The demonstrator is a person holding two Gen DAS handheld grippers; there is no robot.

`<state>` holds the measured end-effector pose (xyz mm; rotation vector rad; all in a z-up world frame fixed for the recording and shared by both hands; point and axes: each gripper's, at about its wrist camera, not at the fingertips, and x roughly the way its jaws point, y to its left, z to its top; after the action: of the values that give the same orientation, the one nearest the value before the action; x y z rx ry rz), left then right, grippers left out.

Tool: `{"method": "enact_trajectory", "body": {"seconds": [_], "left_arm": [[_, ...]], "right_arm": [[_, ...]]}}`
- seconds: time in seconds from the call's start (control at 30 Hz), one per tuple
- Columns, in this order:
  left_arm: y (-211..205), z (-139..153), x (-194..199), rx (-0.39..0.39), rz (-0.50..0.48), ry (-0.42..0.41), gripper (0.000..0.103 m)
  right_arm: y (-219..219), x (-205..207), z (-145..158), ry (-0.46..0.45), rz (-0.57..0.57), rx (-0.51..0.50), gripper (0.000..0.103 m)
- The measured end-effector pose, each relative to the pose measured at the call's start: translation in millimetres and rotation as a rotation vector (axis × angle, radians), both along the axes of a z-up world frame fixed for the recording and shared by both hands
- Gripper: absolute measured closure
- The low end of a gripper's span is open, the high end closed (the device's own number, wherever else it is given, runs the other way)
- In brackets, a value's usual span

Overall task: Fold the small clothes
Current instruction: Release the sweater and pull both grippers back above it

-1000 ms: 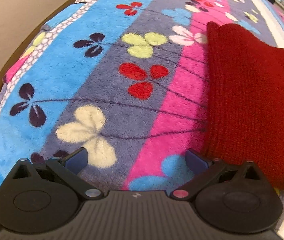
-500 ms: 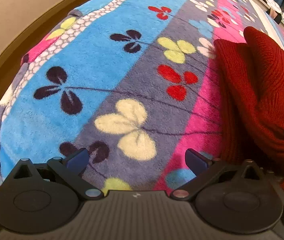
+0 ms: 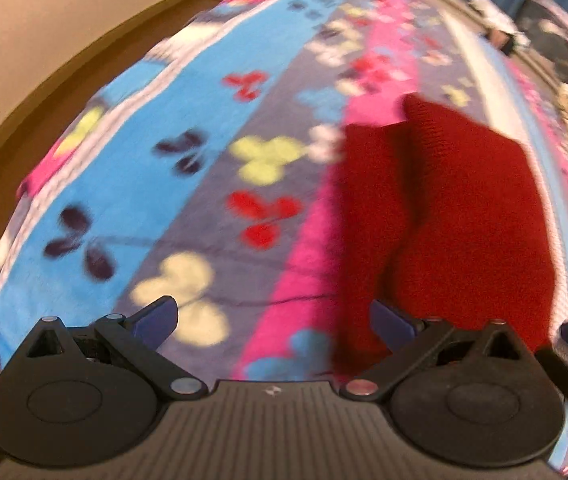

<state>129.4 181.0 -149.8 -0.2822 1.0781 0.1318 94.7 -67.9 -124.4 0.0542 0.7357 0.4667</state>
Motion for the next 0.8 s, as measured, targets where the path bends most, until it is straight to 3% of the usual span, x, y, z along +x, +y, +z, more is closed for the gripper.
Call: {"method": "enact_trajectory", "body": {"seconds": [0.07, 0.13, 0.2, 0.23, 0.27, 0.3, 0.37, 0.5, 0.57, 0.67, 0.8], "left_arm": [[-22.3, 5.5, 12.0, 0.028, -0.042, -0.02, 0.0], [-41.6, -2.0, 26.0, 0.072, -0.081, 0.004, 0.0], [-54.0, -24.2, 34.1, 0.144, -0.111, 0.062, 0.0], [-54.4, -36.2, 32.0, 0.157, -0.112, 0.077, 0.0], [-50.1, -44.6, 26.9, 0.133, -0.113, 0.082, 0.0], [-43.8, -49.4, 20.2, 0.095, -0.097, 0.075, 0.0], [-32.7, -50.1, 10.3, 0.053, -0.079, 0.058, 0.0], [-34.1, -25.0, 15.3, 0.075, -0.111, 0.049, 0.0], [-39.2, -0.3, 28.1, 0.073, -0.132, -0.013, 0.0], [-56.2, 25.7, 62.5, 0.088, -0.16, -0.095, 0.0], [-87.0, 7.4, 128.1, 0.216, -0.156, -0.071, 0.0]], "right_arm": [[-21.4, 2.9, 8.1, -0.072, -0.113, -0.107, 0.044], [-35.1, 12.8, 1.6, -0.077, -0.183, -0.183, 0.046], [-43.9, 22.8, -16.0, -0.019, -0.211, -0.191, 0.047], [-45.7, 29.7, -34.3, 0.071, -0.204, -0.195, 0.049], [-45.4, 34.9, -56.3, 0.176, -0.206, -0.212, 0.049], [-43.9, 32.2, -71.0, 0.208, -0.222, -0.226, 0.049], [-34.3, 15.6, -83.0, 0.144, -0.21, -0.272, 0.048], [-36.9, 10.4, -64.9, 0.123, -0.163, -0.261, 0.051], [-52.7, 8.8, -38.2, 0.112, -0.173, -0.192, 0.051], [-67.0, 21.7, -5.7, 0.016, -0.201, -0.154, 0.05], [-71.8, 67.1, 1.6, 0.005, -0.233, -0.135, 0.052]]}}
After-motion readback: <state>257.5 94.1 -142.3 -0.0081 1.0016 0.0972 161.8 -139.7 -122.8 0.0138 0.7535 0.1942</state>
